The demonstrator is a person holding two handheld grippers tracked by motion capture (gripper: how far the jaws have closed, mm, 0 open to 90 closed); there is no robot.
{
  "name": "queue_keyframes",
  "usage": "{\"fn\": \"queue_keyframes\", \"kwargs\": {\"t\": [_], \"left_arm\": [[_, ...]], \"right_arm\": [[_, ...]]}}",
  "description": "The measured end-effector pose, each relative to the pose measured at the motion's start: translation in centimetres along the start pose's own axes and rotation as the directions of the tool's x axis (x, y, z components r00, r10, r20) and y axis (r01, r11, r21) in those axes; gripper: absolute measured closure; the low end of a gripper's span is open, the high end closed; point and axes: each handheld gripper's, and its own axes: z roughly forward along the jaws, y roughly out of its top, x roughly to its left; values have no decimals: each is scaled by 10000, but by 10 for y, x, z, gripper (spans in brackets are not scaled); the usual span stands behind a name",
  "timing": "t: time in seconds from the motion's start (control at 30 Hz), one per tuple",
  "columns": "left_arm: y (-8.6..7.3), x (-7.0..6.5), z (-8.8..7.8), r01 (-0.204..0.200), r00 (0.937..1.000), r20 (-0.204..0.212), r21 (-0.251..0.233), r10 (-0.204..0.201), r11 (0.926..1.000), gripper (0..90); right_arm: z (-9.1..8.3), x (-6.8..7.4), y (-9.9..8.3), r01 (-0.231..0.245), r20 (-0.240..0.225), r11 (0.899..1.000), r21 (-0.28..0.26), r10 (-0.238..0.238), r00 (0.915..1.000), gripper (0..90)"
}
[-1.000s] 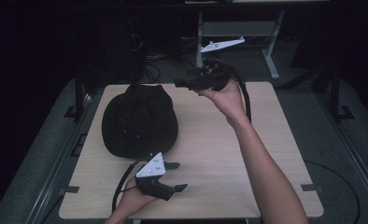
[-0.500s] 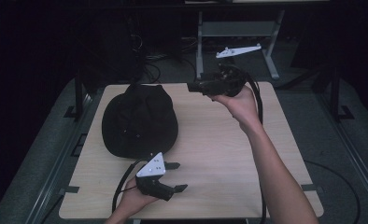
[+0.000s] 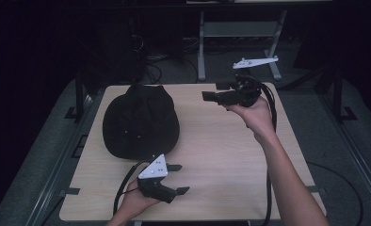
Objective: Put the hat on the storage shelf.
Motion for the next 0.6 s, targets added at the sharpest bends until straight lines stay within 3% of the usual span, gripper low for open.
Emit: {"fn": "queue_keyframes", "kwargs": {"t": [0.6], "left_arm": [[0, -1, 1, -43, 10000, 49, 165, 42, 9999, 255]], "right_arm": [[-23, -14, -44, -549, 255, 9983, 194, 544, 9982, 198]]}}
